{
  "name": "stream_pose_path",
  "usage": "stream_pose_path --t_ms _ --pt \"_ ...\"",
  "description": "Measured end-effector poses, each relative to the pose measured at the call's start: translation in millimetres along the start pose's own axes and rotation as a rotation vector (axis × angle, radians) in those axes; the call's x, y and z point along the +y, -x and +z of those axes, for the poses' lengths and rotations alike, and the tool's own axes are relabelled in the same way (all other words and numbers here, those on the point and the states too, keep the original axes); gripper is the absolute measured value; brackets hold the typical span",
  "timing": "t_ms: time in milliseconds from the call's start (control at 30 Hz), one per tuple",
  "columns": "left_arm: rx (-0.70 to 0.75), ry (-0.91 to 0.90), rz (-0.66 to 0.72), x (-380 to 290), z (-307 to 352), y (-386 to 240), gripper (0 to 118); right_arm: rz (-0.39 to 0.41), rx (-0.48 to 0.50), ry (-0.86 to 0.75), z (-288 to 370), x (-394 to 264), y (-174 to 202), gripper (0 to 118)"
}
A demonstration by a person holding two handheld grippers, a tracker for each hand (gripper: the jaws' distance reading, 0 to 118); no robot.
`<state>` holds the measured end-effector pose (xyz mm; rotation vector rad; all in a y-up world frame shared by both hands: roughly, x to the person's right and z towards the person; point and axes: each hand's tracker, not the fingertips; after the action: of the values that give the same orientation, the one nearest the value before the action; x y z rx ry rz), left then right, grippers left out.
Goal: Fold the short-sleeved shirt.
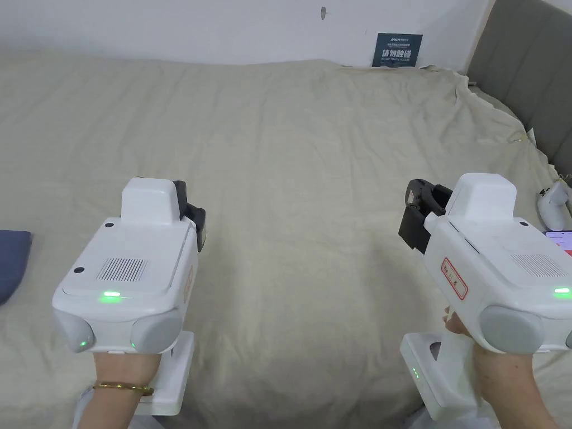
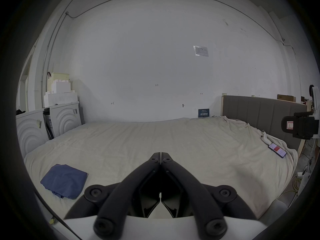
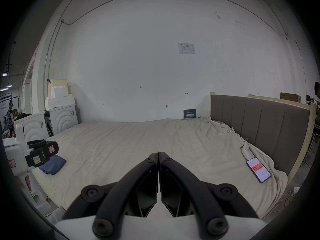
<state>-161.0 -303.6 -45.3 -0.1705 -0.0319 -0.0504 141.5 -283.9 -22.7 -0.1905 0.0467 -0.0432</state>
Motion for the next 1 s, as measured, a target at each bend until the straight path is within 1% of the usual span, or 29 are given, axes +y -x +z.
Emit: stream_pose_path --t_ms 300,333,367,400,433,467,500,533,600,633,700,767,833,900,1000 --pt "0.015 -0.006 0.016 1 -1 1 0 -0.004 -0.009 0.002 0 0 0 0" --pt "0.016 -0.004 0.021 1 -1 1 5 -0.007 -0.015 0.009 0 0 -1 0" --pt "0.021 -0.001 0.025 1 -1 1 13 -0.015 -0.019 0.018 -1 0 -2 1" --pt "0.024 0.003 0.032 0 -1 1 37 -0.027 -0.021 0.021 -1 0 -3 8" --pt "0.023 0.011 0.040 0 -2 2 64 -0.039 -0.021 0.024 -2 0 -5 27" --pt "0.017 0.026 0.048 0 -3 3 87 -0.056 -0.012 0.033 -2 0 -6 55" --pt "0.018 0.031 0.054 0 -3 3 110 -0.068 -0.017 0.054 -3 1 -7 98" --pt "0.021 0.035 0.060 -1 -3 3 118 -0.072 -0.023 0.096 -5 2 -6 117" --pt "0.003 0.051 0.085 -1 -1 3 118 -0.062 -0.014 0.112 -7 3 -4 117" --pt "-0.015 0.091 0.112 -2 -1 3 118 -0.060 -0.013 0.153 -8 4 -3 117" --pt "-0.014 0.183 0.165 -3 -6 3 118 -0.097 -0.014 0.236 -10 4 0 117" --pt "0.022 0.289 0.229 -9 -10 4 118 -0.138 -0.031 0.365 -11 1 4 117" --pt "0.038 0.367 0.265 -20 -14 5 118 -0.167 -0.041 0.475 -12 -2 7 116" --pt "0.047 0.408 0.256 -33 -14 3 118 -0.169 -0.093 0.533 -9 -9 14 116" --pt "0.080 0.490 0.171 -57 -19 -4 118 -0.150 -0.134 0.643 -8 -16 25 116"
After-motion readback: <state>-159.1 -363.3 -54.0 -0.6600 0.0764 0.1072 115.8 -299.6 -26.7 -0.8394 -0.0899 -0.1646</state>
